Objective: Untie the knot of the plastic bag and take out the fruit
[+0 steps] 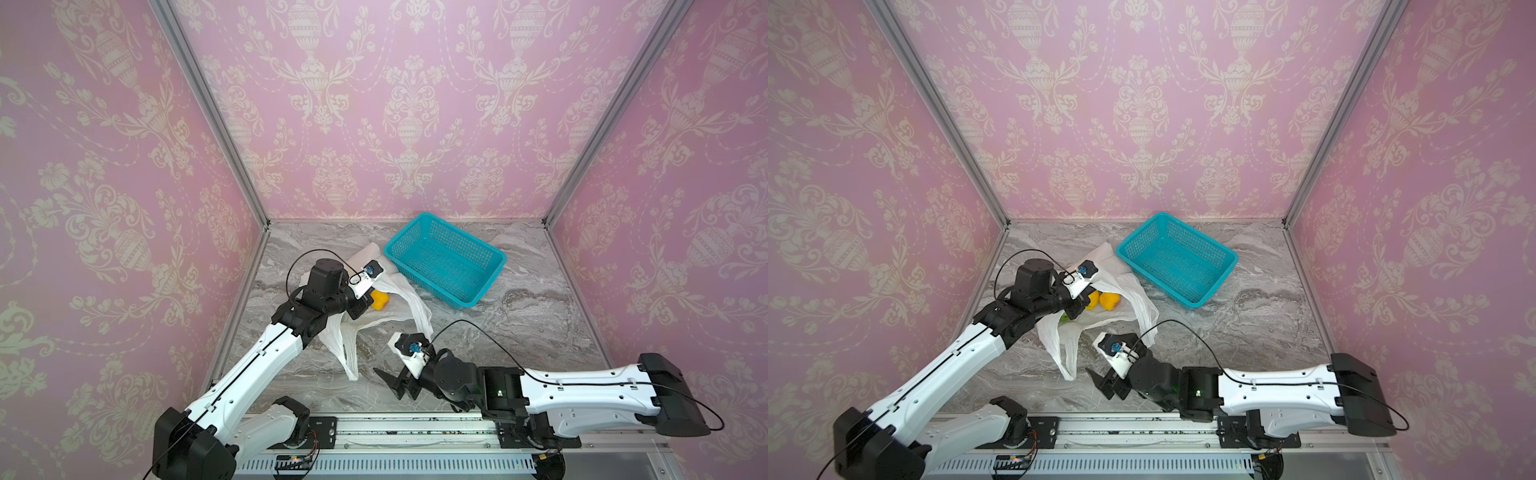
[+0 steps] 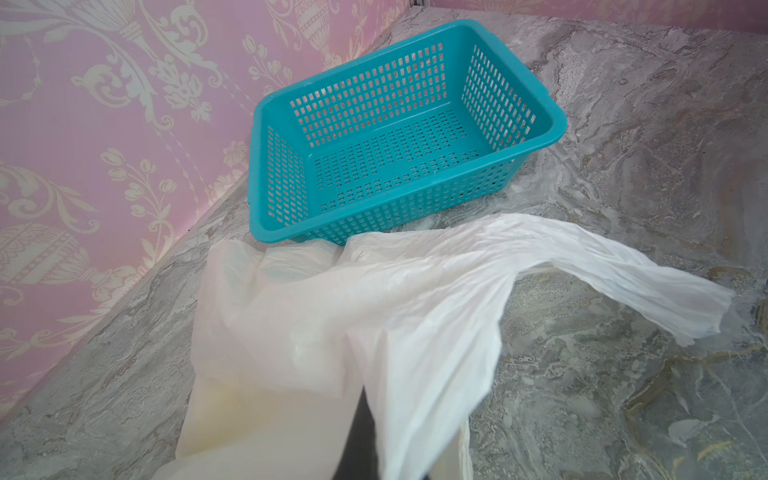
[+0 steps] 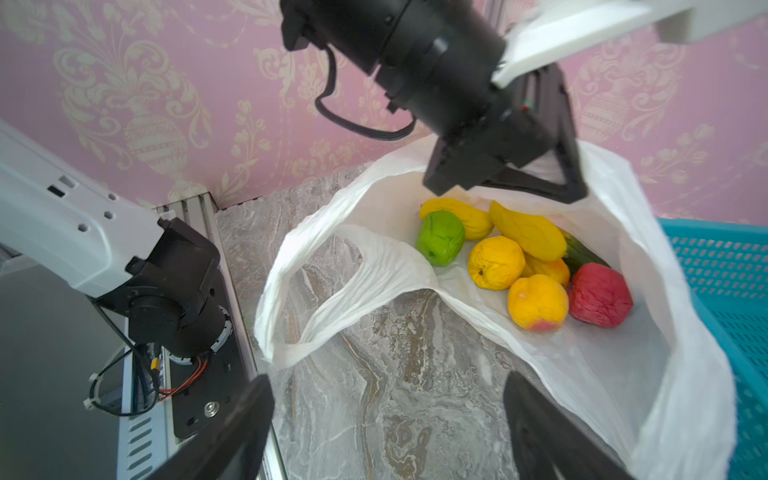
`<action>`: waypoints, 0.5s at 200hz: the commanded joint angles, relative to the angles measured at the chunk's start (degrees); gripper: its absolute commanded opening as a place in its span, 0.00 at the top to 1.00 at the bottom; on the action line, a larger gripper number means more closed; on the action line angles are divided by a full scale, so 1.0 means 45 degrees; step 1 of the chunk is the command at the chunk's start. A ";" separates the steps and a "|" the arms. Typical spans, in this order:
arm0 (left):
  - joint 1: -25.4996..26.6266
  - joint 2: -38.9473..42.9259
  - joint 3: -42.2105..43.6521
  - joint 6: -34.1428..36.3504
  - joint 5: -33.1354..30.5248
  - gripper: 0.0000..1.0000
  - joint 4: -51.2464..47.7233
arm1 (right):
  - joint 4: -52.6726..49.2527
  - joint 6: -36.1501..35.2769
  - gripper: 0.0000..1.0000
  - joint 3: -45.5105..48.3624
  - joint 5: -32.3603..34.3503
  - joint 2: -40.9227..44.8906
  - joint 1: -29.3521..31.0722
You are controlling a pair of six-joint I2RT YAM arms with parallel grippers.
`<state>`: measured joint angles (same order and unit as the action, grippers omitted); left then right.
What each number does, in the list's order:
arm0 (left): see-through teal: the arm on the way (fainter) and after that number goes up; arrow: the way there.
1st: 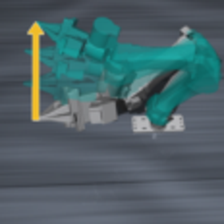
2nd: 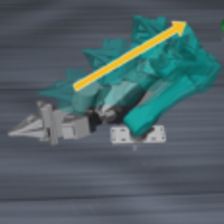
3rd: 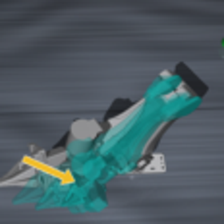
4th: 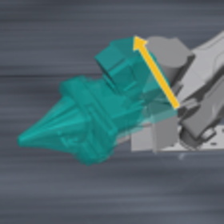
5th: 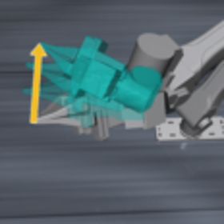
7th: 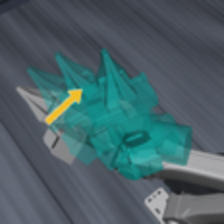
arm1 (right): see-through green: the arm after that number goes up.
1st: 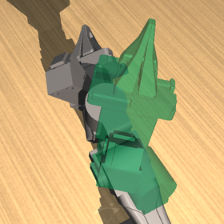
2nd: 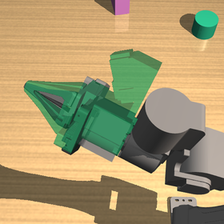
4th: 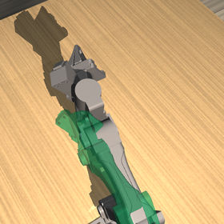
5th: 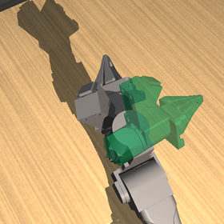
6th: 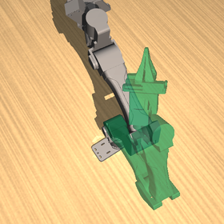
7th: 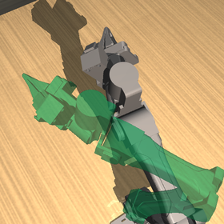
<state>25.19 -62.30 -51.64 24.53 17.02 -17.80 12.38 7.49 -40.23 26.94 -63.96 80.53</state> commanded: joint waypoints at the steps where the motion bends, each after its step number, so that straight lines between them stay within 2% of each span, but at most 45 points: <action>1: -0.0090 0.0173 -0.0211 -0.0212 -0.0168 1.00 -0.0031 | 0.1044 0.0060 0.30 0.1386 0.0743 0.1691 -0.0586; 19: -0.0091 0.0251 -0.0204 -0.0198 -0.0187 1.00 -0.0010 | 0.1588 0.0542 0.53 0.1957 0.0135 0.2187 -0.1126; 41: -0.0090 0.0290 -0.0204 -0.0201 -0.0194 1.00 -0.0009 | 0.1354 0.0801 0.67 0.1257 -0.0049 0.1108 -0.1196; 67: -0.0090 0.0310 -0.0212 -0.0193 -0.0173 1.00 -0.0053 | 0.0574 0.1150 0.71 -0.0577 0.0657 -0.1609 -0.1257; 100: -0.0090 0.0465 -0.0180 -0.0158 -0.0235 1.00 -0.0029 | 0.0665 0.1834 0.75 -0.2604 0.0708 -0.5245 -0.1950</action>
<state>25.19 -61.91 -51.64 24.53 16.99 -17.82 15.59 12.21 -46.54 28.47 -78.74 74.11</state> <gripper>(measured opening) 0.046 0.254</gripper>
